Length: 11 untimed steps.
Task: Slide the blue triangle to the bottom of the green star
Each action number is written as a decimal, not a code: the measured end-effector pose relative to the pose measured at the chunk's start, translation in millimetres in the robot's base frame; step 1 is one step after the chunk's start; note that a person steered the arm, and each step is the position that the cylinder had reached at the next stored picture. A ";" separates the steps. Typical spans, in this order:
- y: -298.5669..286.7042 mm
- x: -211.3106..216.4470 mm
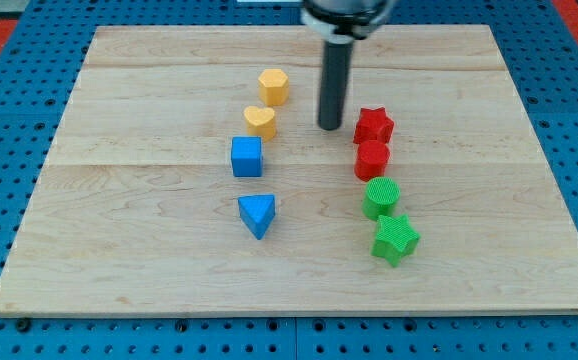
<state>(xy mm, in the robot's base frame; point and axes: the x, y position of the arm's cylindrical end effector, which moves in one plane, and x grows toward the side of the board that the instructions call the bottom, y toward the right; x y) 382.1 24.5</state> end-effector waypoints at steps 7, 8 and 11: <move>-61.3 123.7; -105.6 125.0; -52.6 148.7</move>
<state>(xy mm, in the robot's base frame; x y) 530.8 -28.1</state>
